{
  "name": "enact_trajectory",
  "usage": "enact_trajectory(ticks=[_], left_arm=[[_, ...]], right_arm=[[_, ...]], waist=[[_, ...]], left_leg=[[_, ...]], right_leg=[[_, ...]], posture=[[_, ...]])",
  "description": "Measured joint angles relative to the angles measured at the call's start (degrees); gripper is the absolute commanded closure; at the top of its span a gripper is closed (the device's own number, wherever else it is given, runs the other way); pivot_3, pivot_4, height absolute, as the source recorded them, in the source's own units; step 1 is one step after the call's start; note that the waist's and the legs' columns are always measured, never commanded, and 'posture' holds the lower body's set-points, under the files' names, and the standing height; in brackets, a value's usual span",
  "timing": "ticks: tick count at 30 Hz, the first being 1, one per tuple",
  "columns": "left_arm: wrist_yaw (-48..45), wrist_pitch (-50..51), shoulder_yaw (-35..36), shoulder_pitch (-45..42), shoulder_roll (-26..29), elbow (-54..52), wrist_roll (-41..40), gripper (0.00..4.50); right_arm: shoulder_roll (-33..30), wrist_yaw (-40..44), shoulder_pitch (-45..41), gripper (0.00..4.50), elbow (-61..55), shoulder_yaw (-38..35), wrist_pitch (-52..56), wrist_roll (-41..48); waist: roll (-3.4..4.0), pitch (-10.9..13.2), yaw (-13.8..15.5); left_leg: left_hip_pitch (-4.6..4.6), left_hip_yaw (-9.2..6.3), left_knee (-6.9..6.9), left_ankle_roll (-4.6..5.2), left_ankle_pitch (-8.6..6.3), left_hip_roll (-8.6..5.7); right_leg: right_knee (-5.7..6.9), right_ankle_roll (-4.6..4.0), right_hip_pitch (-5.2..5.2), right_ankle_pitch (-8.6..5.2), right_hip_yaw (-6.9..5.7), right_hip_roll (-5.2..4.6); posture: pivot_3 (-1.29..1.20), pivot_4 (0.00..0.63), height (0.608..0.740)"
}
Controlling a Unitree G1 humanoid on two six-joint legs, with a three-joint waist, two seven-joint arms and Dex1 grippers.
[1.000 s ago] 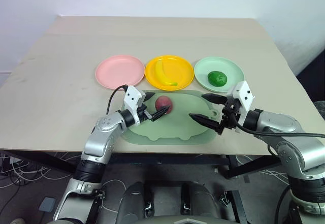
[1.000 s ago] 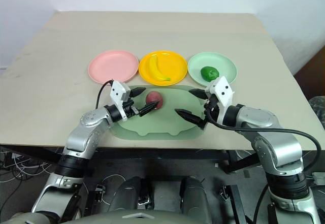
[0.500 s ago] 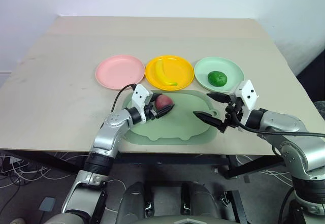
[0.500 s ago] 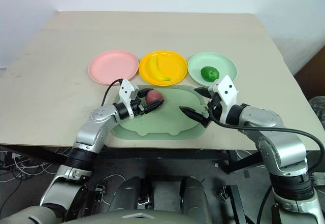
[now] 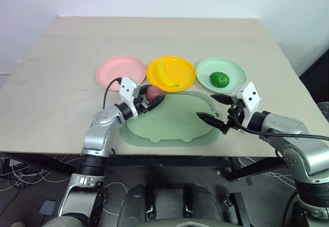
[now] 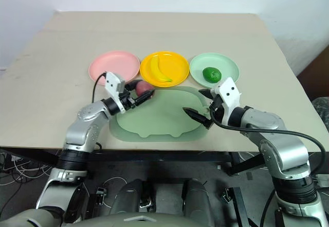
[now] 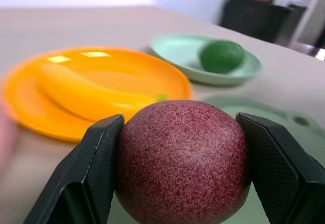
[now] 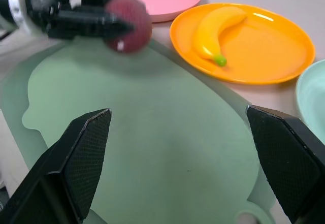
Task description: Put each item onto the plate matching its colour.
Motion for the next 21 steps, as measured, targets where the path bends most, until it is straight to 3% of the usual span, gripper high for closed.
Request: enact_trajectory(ticks=[5, 14, 21], left_arm=[[7.34, -0.81, 4.74, -0.10, -2.01, 0.37, -0.23, 1.26], [29.60, -3.56, 9.37, -11.84, -4.74, 13.23, 6.57, 1.26], [34.72, -3.33, 9.34, -13.37, -4.61, 19.78, 9.13, 1.26]], right_arm=[[0.80, 0.04, -1.02, 0.00, 1.75, 1.78, -0.65, -0.80], [1.85, 0.50, -5.26, 0.00, 6.65, 4.36, -2.99, -3.51], [2.90, 0.55, -6.52, 0.00, 8.52, 5.85, -3.63, -5.50]], waist=[[-0.03, 0.01, 0.19], [-0.11, 0.04, 0.05], [-0.12, 0.04, 0.05]], left_leg=[[-0.02, -0.02, 0.06, 0.03, 0.00, -0.02], [-0.04, 0.02, 0.09, 0.13, 0.03, -0.11], [-0.05, 0.06, 0.07, 0.11, 0.03, -0.10]], right_leg=[[0.00, 0.07, 0.06, 0.04, -0.01, -0.02], [-0.03, 0.19, 0.07, 0.11, -0.01, 0.00], [-0.02, 0.21, 0.03, 0.12, -0.01, 0.01]], posture=[[0.00, 0.150, 0.695], [0.00, 0.150, 0.695], [0.00, 0.150, 0.695]])
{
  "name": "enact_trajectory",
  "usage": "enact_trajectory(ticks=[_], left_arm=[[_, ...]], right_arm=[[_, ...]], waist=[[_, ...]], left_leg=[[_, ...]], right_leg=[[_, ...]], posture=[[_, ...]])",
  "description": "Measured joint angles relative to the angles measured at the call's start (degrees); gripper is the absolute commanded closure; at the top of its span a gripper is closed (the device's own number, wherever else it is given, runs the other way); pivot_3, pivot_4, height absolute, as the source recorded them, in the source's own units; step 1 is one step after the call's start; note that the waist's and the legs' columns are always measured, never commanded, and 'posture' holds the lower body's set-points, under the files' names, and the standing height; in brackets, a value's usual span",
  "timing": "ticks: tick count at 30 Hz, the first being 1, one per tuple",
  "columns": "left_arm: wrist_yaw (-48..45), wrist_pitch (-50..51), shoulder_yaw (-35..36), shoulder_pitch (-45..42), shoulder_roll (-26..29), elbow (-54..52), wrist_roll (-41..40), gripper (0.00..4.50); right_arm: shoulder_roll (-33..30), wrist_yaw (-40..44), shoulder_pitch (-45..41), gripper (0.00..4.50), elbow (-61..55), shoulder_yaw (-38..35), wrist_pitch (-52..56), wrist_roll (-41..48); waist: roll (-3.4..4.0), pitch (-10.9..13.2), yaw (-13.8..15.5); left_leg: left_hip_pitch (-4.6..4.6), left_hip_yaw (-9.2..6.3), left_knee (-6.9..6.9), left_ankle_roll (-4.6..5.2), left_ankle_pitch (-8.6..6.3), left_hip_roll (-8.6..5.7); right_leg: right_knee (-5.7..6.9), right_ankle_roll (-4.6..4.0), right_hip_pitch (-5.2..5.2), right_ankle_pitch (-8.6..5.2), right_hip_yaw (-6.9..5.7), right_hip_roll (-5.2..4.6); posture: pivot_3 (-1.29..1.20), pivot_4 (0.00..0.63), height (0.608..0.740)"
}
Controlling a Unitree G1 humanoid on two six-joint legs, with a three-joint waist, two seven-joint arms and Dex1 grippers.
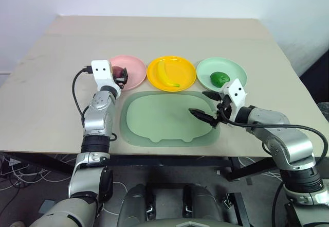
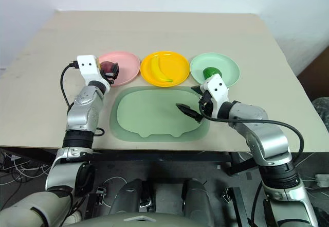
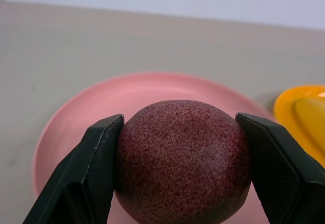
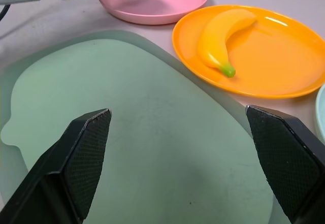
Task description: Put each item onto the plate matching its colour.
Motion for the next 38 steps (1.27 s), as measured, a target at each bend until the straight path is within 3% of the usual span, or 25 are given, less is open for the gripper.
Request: enact_trajectory(ticks=[2, 6, 14, 17, 26, 38], left_arm=[[-0.79, 0.10, 0.04, -0.01, 0.25, 0.35, -0.20, 1.26], [-3.87, 0.33, 0.17, 0.00, 0.60, 0.08, -1.85, 0.02], [-6.53, 1.66, 0.10, 2.35, 1.99, -3.47, -2.80, 0.02], [-10.52, 0.95, -1.81, 6.81, 4.83, -8.72, -2.46, 0.02], [-25.43, -4.23, -0.99, 20.91, 10.17, -20.98, -7.93, 0.02], [-50.22, -6.23, 2.04, 32.87, 19.07, -27.21, -20.06, 0.02]], right_arm=[[0.01, 0.00, -0.03, 0.00, 0.24, 0.00, -0.07, -0.28], [0.03, -0.06, -0.04, 0.00, 0.32, -0.01, -0.49, -1.15], [0.60, -0.46, 0.18, 0.00, 0.33, -0.04, -1.24, -1.76], [0.90, -0.53, 1.42, 0.00, 0.26, -0.29, -1.59, -1.68], [2.44, -1.01, 3.47, 0.00, -0.86, -1.97, -1.65, -0.79], [4.18, 2.96, 5.35, 0.00, -0.18, -4.07, -4.99, 2.49]], waist=[[0.00, 0.00, -0.01], [0.00, 0.00, -0.05], [0.00, 0.00, -0.11], [0.01, 0.00, -0.20], [0.01, 0.00, -0.11], [0.02, 0.00, -0.04]], left_leg=[[0.00, 0.00, 0.00, 0.00, 0.00, 0.00], [0.00, 0.01, 0.00, -0.01, 0.00, 0.01], [0.00, 0.03, 0.00, -0.01, 0.00, 0.01], [0.01, 0.05, -0.02, -0.02, 0.00, 0.02], [0.00, 0.05, -0.02, -0.07, -0.02, 0.14], [0.02, 0.05, -0.04, -0.18, -0.12, 0.14]], right_leg=[[0.00, 0.00, 0.00, 0.00, 0.00, 0.00], [0.00, 0.00, -0.01, 0.00, 0.00, 0.00], [0.01, 0.00, -0.02, 0.00, 0.01, 0.00], [0.02, 0.00, -0.04, 0.00, 0.02, 0.00], [0.00, -0.04, -0.10, 0.00, 0.03, -0.05], [-0.06, -0.27, -0.11, -0.10, 0.03, -0.08]], posture=[[0.00, 0.150, 0.695], [0.00, 0.150, 0.695], [0.00, 0.150, 0.695], [0.00, 0.150, 0.695], [0.00, 0.150, 0.695], [0.00, 0.150, 0.695]])
